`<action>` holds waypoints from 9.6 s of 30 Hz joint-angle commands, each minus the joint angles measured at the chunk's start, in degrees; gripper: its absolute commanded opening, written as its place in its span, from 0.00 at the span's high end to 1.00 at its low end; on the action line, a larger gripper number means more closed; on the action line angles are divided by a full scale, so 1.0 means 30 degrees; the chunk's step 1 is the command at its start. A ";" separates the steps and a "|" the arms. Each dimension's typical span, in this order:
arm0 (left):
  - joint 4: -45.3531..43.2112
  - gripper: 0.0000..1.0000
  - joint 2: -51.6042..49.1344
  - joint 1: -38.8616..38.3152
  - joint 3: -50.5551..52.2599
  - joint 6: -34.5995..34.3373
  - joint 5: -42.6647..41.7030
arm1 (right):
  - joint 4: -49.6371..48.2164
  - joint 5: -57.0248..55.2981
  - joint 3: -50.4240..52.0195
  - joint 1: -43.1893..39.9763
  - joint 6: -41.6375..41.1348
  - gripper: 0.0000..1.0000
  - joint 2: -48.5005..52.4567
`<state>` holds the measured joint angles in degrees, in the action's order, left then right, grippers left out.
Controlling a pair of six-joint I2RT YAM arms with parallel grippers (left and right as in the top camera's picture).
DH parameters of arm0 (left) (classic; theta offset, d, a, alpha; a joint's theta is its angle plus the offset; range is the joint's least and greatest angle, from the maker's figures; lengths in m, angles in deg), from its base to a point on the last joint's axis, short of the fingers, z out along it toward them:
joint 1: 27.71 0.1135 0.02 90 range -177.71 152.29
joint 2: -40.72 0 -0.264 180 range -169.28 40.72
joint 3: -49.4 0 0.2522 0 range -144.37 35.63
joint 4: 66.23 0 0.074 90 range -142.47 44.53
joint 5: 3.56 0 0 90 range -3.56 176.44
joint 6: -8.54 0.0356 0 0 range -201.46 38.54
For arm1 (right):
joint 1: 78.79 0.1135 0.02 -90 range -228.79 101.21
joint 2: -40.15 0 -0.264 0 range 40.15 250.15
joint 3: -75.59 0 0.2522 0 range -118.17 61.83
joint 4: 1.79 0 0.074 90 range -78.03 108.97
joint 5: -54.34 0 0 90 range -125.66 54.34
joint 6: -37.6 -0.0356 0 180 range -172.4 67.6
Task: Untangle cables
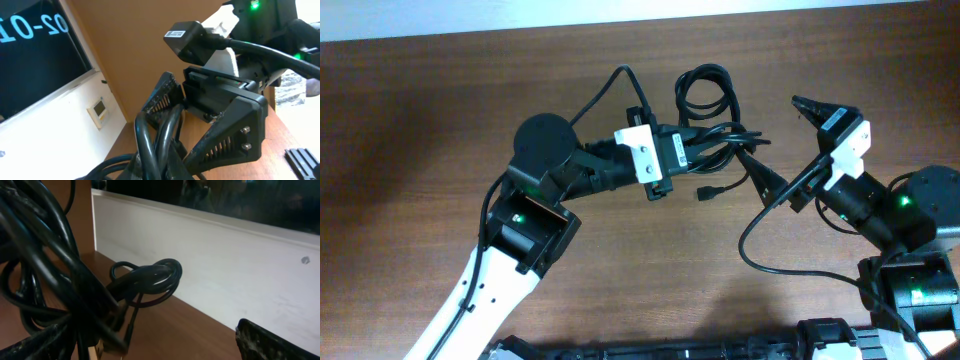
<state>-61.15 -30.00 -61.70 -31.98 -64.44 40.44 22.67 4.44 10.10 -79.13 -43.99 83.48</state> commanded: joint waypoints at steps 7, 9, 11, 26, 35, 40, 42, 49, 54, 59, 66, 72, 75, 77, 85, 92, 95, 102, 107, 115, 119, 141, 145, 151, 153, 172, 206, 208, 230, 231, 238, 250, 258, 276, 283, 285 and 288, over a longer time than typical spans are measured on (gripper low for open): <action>-0.1020 1.00 0.0532 -0.0029 -0.0270 0.0299 -0.0736 | 0.1931 0.1690 -0.0124 -0.0029 0.0772 0.00 -0.0087; -0.0780 1.00 0.0503 -0.0029 -0.0270 0.0984 -0.0743 | 0.1705 0.3934 -0.0124 -0.0029 0.1698 0.00 -0.0095; -0.0452 1.00 0.0503 -0.0051 -0.0270 0.1377 -0.0918 | 0.1144 0.6222 -0.0124 -0.0029 0.2200 0.00 -0.0095; 0.0583 1.00 0.0510 -0.0029 -0.0262 0.1370 0.0474 | -0.1348 0.6637 -0.0124 -0.0029 0.2047 0.62 -0.0087; 0.0619 1.00 0.0510 -0.0029 -0.0270 0.1362 0.2280 | -0.1297 0.0364 -0.0124 -0.0029 0.1406 0.16 -0.0087; 0.0641 1.00 0.0510 -0.0051 -0.0262 0.1355 0.2259 | -0.1377 -0.1683 -0.0124 -0.0036 0.1413 0.15 -0.0087; 0.0627 1.00 0.0510 -0.0175 -0.0270 0.1355 0.2018 | -0.1362 -0.2106 -0.0124 -0.0036 0.1406 0.15 -0.0087; 0.0029 1.00 0.0510 -0.1370 -0.0270 0.1224 0.1647 | -0.0845 -0.1078 -0.0117 -0.0029 0.1406 0.13 -0.0073; -0.0262 1.00 0.0510 -0.2368 -0.0270 0.1224 0.1625 | -0.0619 -0.1093 -0.0117 -0.0029 0.1413 0.13 -0.0073; -0.0087 1.00 0.0430 -0.2659 -0.0262 0.1217 0.1632 | -0.1719 0.0925 -0.0124 -0.0029 0.1406 0.35 -0.0073; -0.0087 0.70 0.0437 -0.2659 -0.0262 0.1217 0.3147 | -0.2280 0.4444 -0.0124 -0.0029 0.1406 0.96 -0.0073; 0.0226 0.01 0.1537 -0.2623 -0.0270 -0.2390 0.9617 | -0.1056 0.3432 -0.0117 -0.0029 0.1610 0.96 -0.0073; 0.0969 0.01 0.2047 -0.2623 -0.0262 -0.2543 0.9770 | -0.1078 0.3410 -0.0117 -0.0029 0.1625 0.96 -0.0073; 0.1508 0.01 0.2047 -0.2623 -0.0270 -0.2667 0.9646 | -0.1180 0.3410 -0.0117 -0.0029 0.1625 0.96 -0.0073; 0.2710 0.93 0.2047 -0.2623 -0.0262 -0.2368 0.7970 | -0.1778 0.3424 -0.0117 -0.0029 0.1610 0.96 -0.0073; 0.2237 1.00 0.2047 -0.2623 -0.0270 -0.2361 0.8072 | -0.1778 0.3402 -0.0117 -0.0036 0.1617 0.96 -0.0073; 0.2215 1.00 0.2288 -0.2623 -0.0262 -0.2375 0.9908 | -0.1326 0.2215 -0.0117 -0.0029 0.1617 0.96 -0.0073; 0.1916 1.00 0.3053 -0.2623 -0.0270 -0.2448 1.2509 | -0.1209 0.2193 -0.0117 -0.0029 0.1617 0.96 -0.0066; 0.1617 1.00 0.3279 -0.2623 -0.0270 -0.2783 1.4273 | -0.1202 0.1909 -0.0117 -0.0029 0.1610 0.96 -0.0066; 0.2499 1.00 0.3315 -0.2623 -0.0270 -0.5464 1.8367 | -0.1209 0.1683 -0.0117 -0.0029 0.1617 0.96 -0.0066; 0.2645 0.87 0.3315 -0.2623 -0.0262 -0.5464 1.8476 | -0.1209 0.1676 -0.0117 -0.0029 0.1617 0.96 -0.0066; 0.4925 0.01 0.2892 -0.2637 -0.0270 -0.5821 1.3602 | -0.3118 0.3060 -0.0124 -0.0029 0.1617 0.96 -0.0073; 0.5013 0.44 0.2863 -0.2637 -0.0262 -0.5821 1.3602 | -0.3832 0.3082 -0.0117 -0.0029 0.1545 0.96 -0.0073; 0.4998 0.36 0.2863 -0.2637 -0.0262 -0.5821 1.3610 | -0.3905 0.3155 -0.0124 -0.0029 0.1545 0.96 -0.0073; 0.5005 0.30 0.2863 -0.2637 -0.0262 -0.5821 1.3610 | -0.4116 0.3854 -0.0124 -0.0029 0.1545 0.96 -0.0073; 0.7621 1.00 0.2863 -0.2623 -0.0262 -1.0083 2.0087 | -0.4393 0.1574 -0.0124 -0.0029 0.1545 0.96 -0.0073; 1.4039 0.01 0.3060 -0.2623 -0.0270 -1.0069 2.1128 | -0.6200 -0.1013 -0.0117 -0.0029 0.1552 0.96 -0.0073; 1.2590 0.01 0.3461 -0.2623 -0.0270 -1.0069 2.1128 | -0.5515 -0.0299 -0.0117 -0.0029 0.1559 0.96 -0.0073; 1.2422 0.05 0.4750 -0.2623 -0.0270 -0.1778 0.2637 | -0.5217 1.4717 -0.0117 -0.0036 0.3781 0.96 0.1341; 1.2444 0.06 0.4765 -0.2623 -0.0270 -0.1792 0.2535 | -0.5209 1.4717 -0.0117 -0.0036 0.3781 0.96 0.1443; 1.2553 0.04 0.5195 -0.2623 -0.0270 -0.2514 0.2528 | -0.5588 1.4717 -0.0117 -0.0029 0.3774 0.96 0.1858; 1.2633 0.46 0.2849 -0.2637 -0.0270 -0.3803 0.2171 | -0.7009 1.1985 -0.0117 -0.0029 0.3774 0.96 0.1938; 1.2597 1.00 0.2805 -0.2637 -0.0270 -0.3803 0.5253 | -0.7380 1.1897 -0.0117 -0.0029 0.3767 0.96 0.2229; 1.2786 1.00 0.2827 -0.2623 -0.0270 -2.0014 2.2476 | -0.7388 1.1154 -0.0117 -0.0036 0.3774 0.96 0.2229; 1.5424 1.00 0.2827 -0.2623 -0.0270 -3.1569 2.2666 | -0.8473 0.9887 -0.0117 -0.0029 0.3767 0.96 0.2229; 1.6050 0.64 0.2849 -0.2623 -0.0270 -3.1663 2.2615 | -0.8582 0.9887 -0.0117 -0.0036 0.3759 0.96 0.2229; 1.6939 0.02 0.2922 -0.2623 -0.0270 -3.1234 2.2680 | -0.8510 0.9894 -0.0117 -0.0036 0.3759 0.96 0.2237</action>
<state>-11.41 -21.81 -69.94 -32.81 -156.42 106.19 -2.62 35.26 11.15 -79.09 -32.65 90.61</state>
